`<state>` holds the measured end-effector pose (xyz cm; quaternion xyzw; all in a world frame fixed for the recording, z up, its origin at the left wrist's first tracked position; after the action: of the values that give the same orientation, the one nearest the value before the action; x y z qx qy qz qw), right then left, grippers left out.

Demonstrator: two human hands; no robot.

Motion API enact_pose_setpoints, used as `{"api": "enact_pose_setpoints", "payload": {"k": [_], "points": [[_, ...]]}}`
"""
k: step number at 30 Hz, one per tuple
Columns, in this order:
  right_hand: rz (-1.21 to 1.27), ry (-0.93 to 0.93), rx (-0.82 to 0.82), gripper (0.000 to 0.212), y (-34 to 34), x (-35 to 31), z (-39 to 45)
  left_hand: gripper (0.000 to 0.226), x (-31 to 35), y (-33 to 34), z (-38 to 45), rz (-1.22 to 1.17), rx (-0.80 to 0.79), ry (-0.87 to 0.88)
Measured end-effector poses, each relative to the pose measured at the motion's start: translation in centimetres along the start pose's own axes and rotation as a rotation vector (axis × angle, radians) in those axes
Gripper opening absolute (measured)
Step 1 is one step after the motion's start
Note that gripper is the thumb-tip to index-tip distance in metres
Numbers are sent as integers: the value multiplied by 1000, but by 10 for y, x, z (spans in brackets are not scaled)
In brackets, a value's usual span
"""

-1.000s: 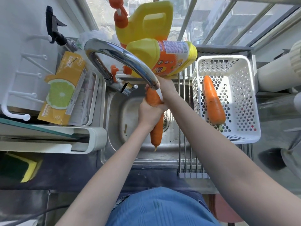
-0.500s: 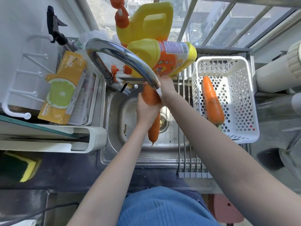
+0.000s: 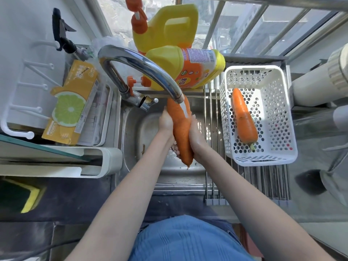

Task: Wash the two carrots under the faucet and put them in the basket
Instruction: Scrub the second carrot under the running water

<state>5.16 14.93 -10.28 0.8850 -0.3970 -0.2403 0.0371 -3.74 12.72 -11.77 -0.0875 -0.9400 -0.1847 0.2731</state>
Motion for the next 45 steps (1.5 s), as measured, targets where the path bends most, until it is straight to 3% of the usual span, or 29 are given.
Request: {"api": "enact_pose_setpoints", "payload": {"k": [2, 5, 8, 10, 15, 16, 20, 23, 25, 27, 34, 37, 40, 41, 43, 45], "points": [[-176, -62, 45, 83, -9, -10, 5, 49, -6, -10, 3, -94, -34, -49], [-328, -93, -27, 53, -14, -25, 6, 47, -16, -24, 2, -238, -144, -180], [-619, -125, 16, 44, -25, -42, 3, 54, -12, -23, -9, -226, -317, -262], [-920, -199, 86, 38, -27, -56, 4, 57, -11, -25, -15, -219, -339, -312], [-1395, -333, 232, 39, -6, -83, 2, 33, -11, -49, -30, -51, -405, -344], [-1508, -401, 251, 38, 2, -90, 3, 36, -11, -54, -33, -20, -469, -364], [-1764, -650, 169, 41, 46, -108, -4, 87, -15, -68, -47, 105, -599, -470], [-1896, -800, 201, 44, 63, -114, -7, 93, -15, -57, -61, 167, -694, -455], [-1820, -850, 266, 39, 63, -118, -4, 96, -16, -54, -64, 141, -662, -437], [-1591, -846, 324, 29, 57, -122, 0, 95, -20, -55, -65, 131, -628, -419], [-343, -922, 611, 20, 12, -104, -22, 93, -36, -57, -74, 300, -732, -496], [-32, -511, 452, 46, 5, -79, 2, 93, -33, -54, -72, 366, -738, -478], [293, -220, 10, 13, 23, -68, 15, 84, -33, -55, -66, 466, -665, -446], [367, -165, -70, 17, 27, -66, 15, 77, -34, -56, -64, 481, -618, -447], [432, -120, -109, 31, 29, -65, 21, 65, -38, -56, -64, 511, -516, -451], [439, -107, -34, 36, 28, -63, 30, 58, -40, -56, -62, 574, -400, -389]]}}
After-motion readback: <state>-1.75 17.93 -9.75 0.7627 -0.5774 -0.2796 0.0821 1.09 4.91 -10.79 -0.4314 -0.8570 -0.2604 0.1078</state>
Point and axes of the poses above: each hand's wrist, its own z-axis towards the middle knuckle, its own y-axis out of the palm, x = y × z, the point moved 8 cm from there along z, towards the middle knuckle, and after that the axes turned 6 degrees about z, right-handed, at the moved point
